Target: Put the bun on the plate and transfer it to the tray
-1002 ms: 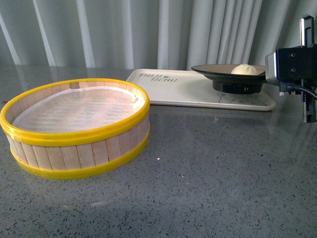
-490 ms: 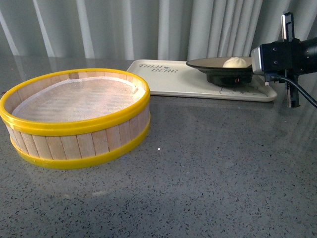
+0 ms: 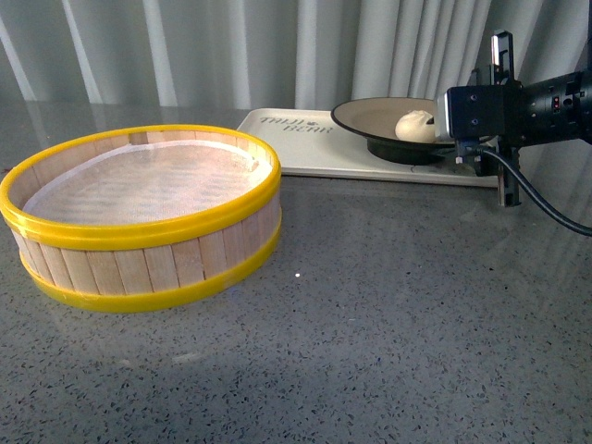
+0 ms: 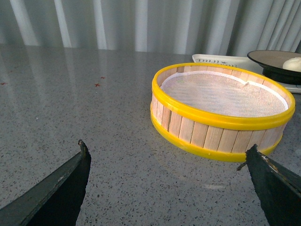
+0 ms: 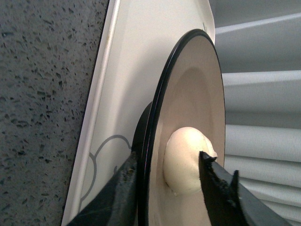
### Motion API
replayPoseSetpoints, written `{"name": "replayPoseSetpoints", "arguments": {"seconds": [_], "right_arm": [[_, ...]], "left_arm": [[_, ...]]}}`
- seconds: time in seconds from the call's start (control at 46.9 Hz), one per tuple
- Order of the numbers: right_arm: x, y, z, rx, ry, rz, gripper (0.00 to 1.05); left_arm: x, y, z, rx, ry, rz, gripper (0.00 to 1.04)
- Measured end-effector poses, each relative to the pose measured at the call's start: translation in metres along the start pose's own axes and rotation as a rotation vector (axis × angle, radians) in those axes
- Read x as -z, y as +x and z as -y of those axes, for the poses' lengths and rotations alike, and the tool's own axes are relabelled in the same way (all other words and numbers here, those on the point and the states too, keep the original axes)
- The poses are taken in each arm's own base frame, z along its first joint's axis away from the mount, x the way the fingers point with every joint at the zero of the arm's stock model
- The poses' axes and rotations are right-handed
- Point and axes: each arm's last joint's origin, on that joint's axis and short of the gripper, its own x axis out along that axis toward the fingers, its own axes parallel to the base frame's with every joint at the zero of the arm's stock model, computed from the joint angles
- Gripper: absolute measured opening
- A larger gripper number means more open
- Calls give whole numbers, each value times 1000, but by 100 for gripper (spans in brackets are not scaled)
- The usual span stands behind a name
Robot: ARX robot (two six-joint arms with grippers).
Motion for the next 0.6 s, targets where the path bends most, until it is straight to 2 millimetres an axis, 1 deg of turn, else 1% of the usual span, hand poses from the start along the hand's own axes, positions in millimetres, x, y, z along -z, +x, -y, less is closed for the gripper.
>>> {"name": "replayPoseSetpoints", "arguments": {"seconds": [0.064,0.085,0.149,0.171,0.213,0.235,0.277,0.299,0.32,0.363,0.384,0.405,0.448,0.49,0.533,0.597], "right_arm": [[-5,-4,0,5,10,2,49],[-8,-7,1,13,13,5,54],[-16,-16,6,34,20,5,65],[-20,-21,10,49,23,7,70],[-28,-30,16,76,30,8,77],[-35,-37,21,98,40,6,83],[-46,-48,28,134,55,-2,90],[-56,-57,33,169,73,-9,95],[-63,-64,36,196,97,-14,98],[-79,-79,42,255,141,-30,97],[-92,-91,46,305,175,-49,96],[-101,-100,48,338,216,-71,95],[-123,-127,52,419,388,-155,96],[-133,-140,56,470,492,-154,96],[-141,-153,65,528,571,-133,96],[-143,-157,67,546,637,-115,96]], "left_arm": [[0,0,0,0,0,0,98],[0,0,0,0,0,0,98],[0,0,0,0,0,0,98],[0,0,0,0,0,0,98],[0,0,0,0,0,0,98],[0,0,0,0,0,0,98],[0,0,0,0,0,0,98],[0,0,0,0,0,0,98],[0,0,0,0,0,0,98],[0,0,0,0,0,0,98],[0,0,0,0,0,0,98],[0,0,0,0,0,0,98],[0,0,0,0,0,0,98],[0,0,0,0,0,0,98],[0,0,0,0,0,0,98],[0,0,0,0,0,0,98]]}}
